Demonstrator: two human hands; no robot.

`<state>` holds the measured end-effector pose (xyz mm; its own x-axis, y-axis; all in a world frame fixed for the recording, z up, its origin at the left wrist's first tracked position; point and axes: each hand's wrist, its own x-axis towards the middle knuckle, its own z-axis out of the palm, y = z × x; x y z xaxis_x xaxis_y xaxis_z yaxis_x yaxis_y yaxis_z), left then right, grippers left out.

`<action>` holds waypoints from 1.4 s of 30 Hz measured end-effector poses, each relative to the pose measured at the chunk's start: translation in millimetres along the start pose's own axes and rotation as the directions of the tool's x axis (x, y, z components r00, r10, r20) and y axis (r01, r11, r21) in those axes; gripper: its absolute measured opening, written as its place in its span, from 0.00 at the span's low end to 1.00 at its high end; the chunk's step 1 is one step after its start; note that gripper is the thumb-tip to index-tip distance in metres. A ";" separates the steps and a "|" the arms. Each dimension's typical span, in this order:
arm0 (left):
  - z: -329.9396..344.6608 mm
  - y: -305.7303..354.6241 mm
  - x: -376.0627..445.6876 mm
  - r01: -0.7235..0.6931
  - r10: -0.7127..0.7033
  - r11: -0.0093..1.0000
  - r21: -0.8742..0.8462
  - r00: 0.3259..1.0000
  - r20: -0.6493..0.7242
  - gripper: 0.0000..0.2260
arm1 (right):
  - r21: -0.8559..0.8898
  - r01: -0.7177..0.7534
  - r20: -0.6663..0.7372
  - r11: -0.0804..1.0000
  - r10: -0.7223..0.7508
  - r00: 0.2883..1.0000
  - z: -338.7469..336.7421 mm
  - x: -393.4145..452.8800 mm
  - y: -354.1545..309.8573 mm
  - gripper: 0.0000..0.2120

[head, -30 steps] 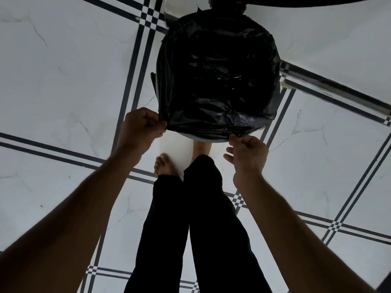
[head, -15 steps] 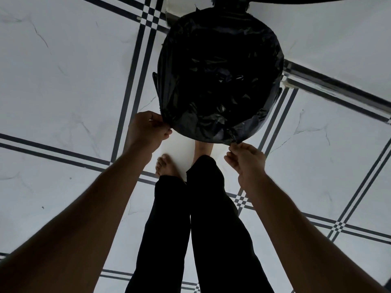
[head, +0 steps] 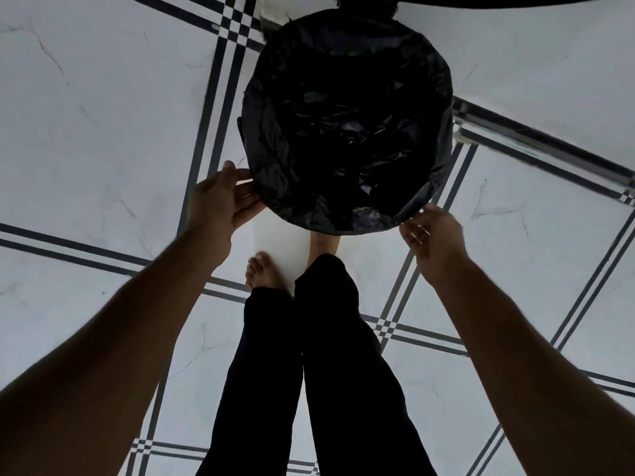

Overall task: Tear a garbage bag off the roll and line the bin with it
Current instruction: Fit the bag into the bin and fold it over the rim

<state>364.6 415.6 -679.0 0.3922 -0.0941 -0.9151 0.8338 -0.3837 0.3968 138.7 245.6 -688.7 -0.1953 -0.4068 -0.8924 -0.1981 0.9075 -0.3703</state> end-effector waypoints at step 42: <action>26.7 23.4 -34.1 -0.548 0.797 0.362 0.754 0.602 0.055 0.13 | -0.279 0.516 0.180 0.810 -0.483 0.857 8.3 -9.6 -38.5 0.26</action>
<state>360.4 385.3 -640.5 0.8792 -0.4124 -0.2386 -0.2059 -0.7804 0.5904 156.2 215.4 -668.0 0.1012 -0.7685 -0.6318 -0.5291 0.4962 -0.6883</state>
